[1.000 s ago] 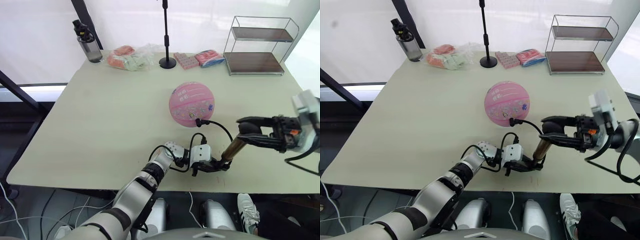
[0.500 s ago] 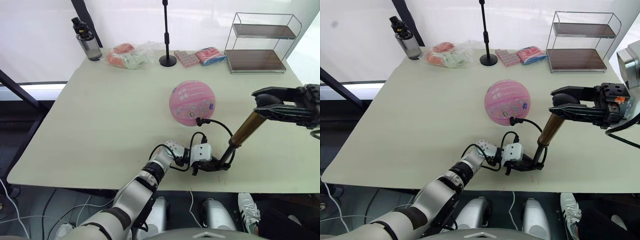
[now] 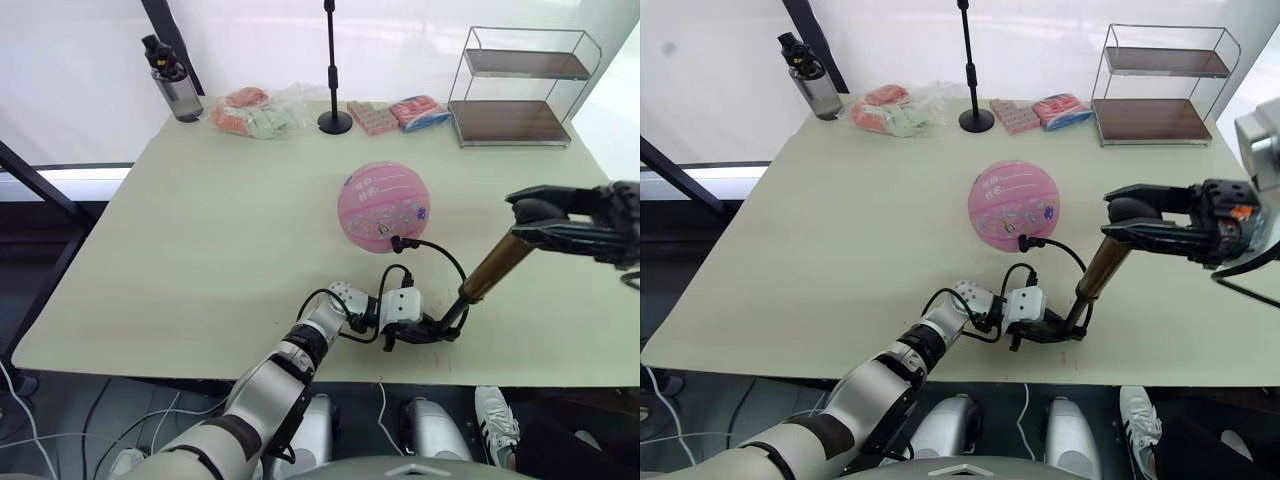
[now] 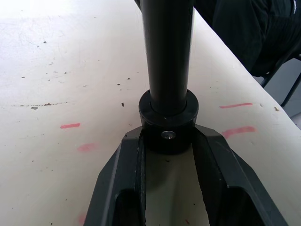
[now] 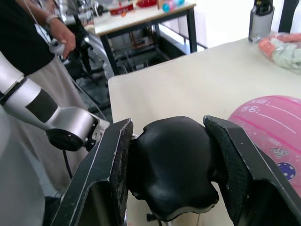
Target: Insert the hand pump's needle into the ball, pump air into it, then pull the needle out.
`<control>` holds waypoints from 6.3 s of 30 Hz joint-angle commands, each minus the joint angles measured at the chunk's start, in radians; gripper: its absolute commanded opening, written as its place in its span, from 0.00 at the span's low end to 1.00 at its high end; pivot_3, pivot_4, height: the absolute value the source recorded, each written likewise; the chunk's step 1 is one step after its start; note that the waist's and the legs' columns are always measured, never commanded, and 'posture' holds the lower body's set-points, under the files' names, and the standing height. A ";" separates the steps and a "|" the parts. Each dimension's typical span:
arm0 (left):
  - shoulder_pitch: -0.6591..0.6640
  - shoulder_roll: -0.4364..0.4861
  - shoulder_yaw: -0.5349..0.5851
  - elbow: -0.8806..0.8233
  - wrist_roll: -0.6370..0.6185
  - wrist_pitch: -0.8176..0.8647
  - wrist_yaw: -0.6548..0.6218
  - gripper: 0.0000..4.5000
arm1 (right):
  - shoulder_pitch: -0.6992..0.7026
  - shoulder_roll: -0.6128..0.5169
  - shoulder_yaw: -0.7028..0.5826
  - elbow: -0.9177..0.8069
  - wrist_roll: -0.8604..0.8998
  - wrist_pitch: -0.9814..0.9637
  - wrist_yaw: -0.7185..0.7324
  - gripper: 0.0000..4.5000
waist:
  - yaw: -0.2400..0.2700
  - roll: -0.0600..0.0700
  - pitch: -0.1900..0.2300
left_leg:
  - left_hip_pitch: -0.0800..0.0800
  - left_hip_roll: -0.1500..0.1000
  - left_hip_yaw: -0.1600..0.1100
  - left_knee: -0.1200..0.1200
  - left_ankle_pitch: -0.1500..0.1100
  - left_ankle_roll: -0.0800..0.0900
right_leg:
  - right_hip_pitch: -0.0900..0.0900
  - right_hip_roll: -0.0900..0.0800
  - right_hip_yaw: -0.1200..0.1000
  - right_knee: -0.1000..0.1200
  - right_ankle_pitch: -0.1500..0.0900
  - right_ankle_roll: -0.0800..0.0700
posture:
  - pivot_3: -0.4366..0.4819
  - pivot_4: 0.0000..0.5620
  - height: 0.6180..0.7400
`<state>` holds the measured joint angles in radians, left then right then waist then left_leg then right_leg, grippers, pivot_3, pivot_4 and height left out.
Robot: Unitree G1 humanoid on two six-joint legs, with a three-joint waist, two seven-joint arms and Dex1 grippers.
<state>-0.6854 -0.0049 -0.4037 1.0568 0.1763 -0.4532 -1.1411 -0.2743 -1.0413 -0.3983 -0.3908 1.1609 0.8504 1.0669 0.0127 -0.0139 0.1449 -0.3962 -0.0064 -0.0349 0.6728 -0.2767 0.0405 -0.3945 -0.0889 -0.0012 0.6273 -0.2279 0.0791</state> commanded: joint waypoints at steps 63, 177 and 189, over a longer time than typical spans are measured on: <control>0.033 0.017 -0.035 0.061 0.049 0.024 -0.010 0.26 | -0.124 -0.059 -0.087 0.035 0.119 0.095 0.005 0.43 | 0.002 0.003 0.003 | -0.003 0.000 0.000 0.000 0.000 0.000 | -0.002 -0.001 0.000 -0.001 0.000 0.000 | 0.48 0.27 1.00; 0.043 0.025 -0.036 0.047 0.057 0.033 -0.010 0.26 | 0.282 0.193 0.161 -0.010 -0.308 -0.358 0.011 0.43 | 0.000 -0.006 -0.005 | 0.013 0.001 0.000 -0.002 0.000 0.000 | 0.013 0.002 0.001 -0.002 -0.001 -0.001 | 0.48 0.27 1.00; 0.043 0.023 -0.035 0.047 0.057 0.030 -0.011 0.26 | 0.055 0.027 -0.079 -0.009 0.005 -0.122 -0.010 0.43 | 0.001 -0.003 -0.002 | 0.011 0.001 -0.001 -0.002 0.000 0.000 | 0.011 0.001 0.001 -0.003 -0.001 0.000 | 0.48 0.27 1.00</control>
<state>-0.6741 -0.0056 -0.4024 1.0509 0.1908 -0.4512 -1.1324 -0.1775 -0.9913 -0.3802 -0.3916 1.1105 0.7292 1.0733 0.0136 -0.0170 0.1427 -0.3853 -0.0048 -0.0353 0.6705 -0.2769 0.0404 -0.3836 -0.0879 -0.0007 0.6247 -0.2284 0.0787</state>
